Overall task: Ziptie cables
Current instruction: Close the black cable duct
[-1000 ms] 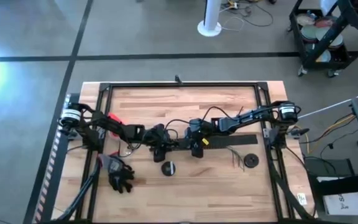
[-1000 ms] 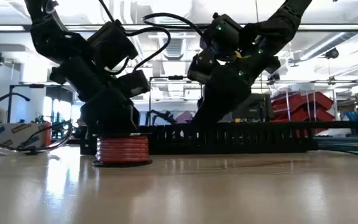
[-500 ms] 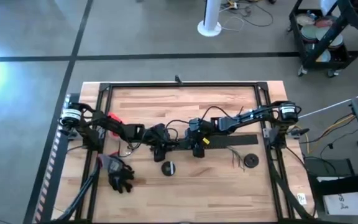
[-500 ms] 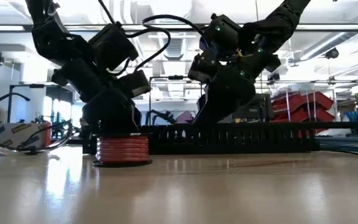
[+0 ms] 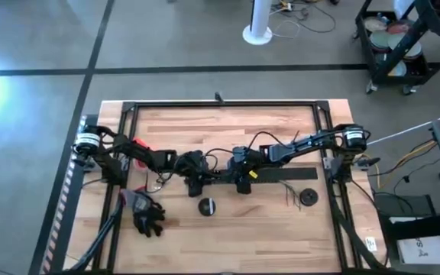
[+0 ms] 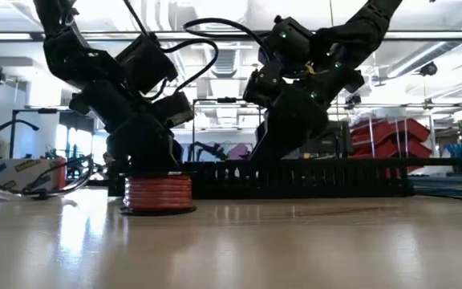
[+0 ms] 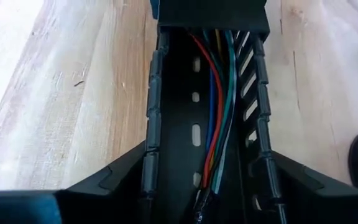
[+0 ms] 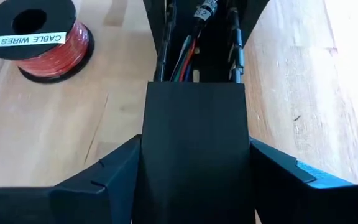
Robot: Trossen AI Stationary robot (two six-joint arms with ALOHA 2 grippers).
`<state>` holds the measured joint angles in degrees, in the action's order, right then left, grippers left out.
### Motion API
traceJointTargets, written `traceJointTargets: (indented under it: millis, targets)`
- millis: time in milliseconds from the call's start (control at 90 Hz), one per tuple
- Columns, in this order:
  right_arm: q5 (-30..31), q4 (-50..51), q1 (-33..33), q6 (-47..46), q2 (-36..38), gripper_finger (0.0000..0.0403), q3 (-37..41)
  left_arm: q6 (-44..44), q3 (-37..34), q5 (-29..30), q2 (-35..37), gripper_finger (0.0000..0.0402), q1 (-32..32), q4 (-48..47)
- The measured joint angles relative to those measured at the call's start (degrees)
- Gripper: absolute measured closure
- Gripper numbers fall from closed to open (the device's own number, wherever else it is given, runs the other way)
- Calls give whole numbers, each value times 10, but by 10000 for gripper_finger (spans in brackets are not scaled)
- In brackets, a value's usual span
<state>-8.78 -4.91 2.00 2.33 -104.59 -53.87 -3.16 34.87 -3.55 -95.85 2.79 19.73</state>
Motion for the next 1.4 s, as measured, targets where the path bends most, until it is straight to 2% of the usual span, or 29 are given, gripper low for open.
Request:
traceJointTargets:
  millis: [144,400,578,778,1400]
  targets:
    - [3,-29,0,-13,-19,180,-14,-9,-1,0,-5,176,0,11]
    - [6,-17,-1,-9,-47,173,-52,-8,16,1,-20,176,-1,-7]
    - [74,27,-1,-20,-44,183,-64,-10,14,9,-16,179,0,7]
    - [87,47,2,-40,-38,176,-54,-11,14,10,-17,179,-4,10]
    - [58,48,6,-62,-37,178,-51,6,9,12,-16,181,-28,9]
